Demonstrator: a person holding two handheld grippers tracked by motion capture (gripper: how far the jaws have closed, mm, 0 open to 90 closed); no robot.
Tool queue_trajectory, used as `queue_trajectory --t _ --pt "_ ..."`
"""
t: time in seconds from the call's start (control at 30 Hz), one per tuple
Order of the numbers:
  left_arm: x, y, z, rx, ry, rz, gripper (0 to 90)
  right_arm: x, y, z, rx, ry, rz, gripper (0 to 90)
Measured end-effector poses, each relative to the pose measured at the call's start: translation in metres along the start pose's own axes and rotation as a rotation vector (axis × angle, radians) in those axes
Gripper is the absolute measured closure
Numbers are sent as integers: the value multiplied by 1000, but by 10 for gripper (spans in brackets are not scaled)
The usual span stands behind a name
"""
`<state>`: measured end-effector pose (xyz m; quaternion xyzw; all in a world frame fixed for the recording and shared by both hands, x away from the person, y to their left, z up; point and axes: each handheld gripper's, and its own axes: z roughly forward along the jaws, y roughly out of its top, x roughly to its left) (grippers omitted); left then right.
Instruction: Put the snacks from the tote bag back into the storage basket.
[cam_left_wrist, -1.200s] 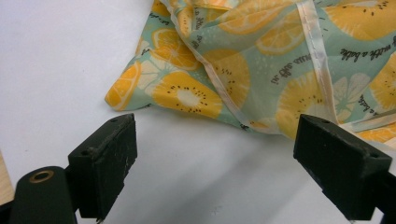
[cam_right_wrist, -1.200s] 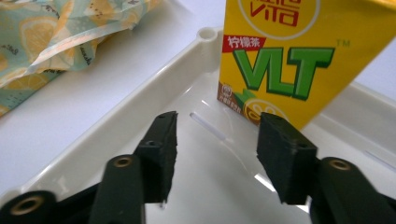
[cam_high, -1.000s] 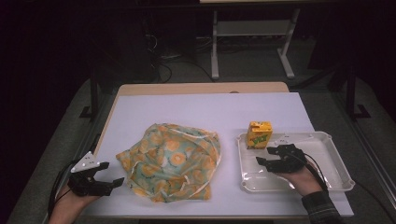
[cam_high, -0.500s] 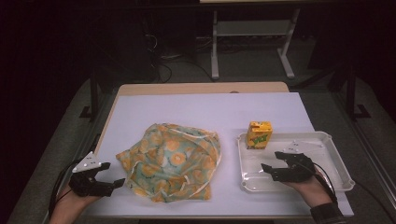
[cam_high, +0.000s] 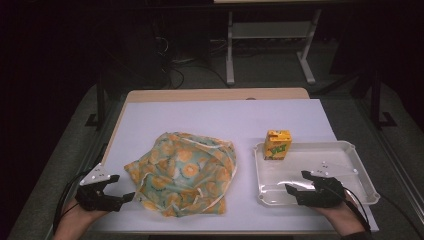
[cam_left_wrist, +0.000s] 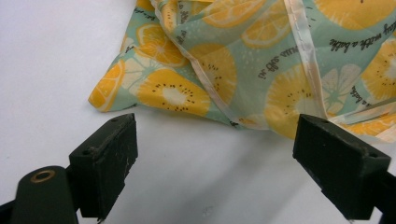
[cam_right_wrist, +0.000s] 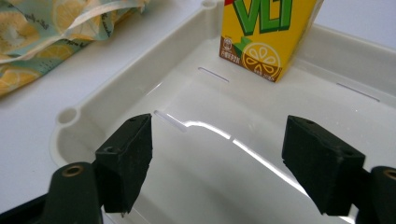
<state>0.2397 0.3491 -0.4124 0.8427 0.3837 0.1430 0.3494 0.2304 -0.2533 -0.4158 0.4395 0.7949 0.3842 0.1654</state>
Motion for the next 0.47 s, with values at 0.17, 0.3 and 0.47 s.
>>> queue_trajectory --t 0.17,0.3,0.47 --pt "-1 1 0 -1 -8 11 136 0 0 4 4 1 -11 222" --pt "-1 2 -1 -6 -9 11 136 1 0 6 0 8 -22 209" --pt "-2 2 -1 -14 -12 10 136 1 0 7 -8 4 -29 196"
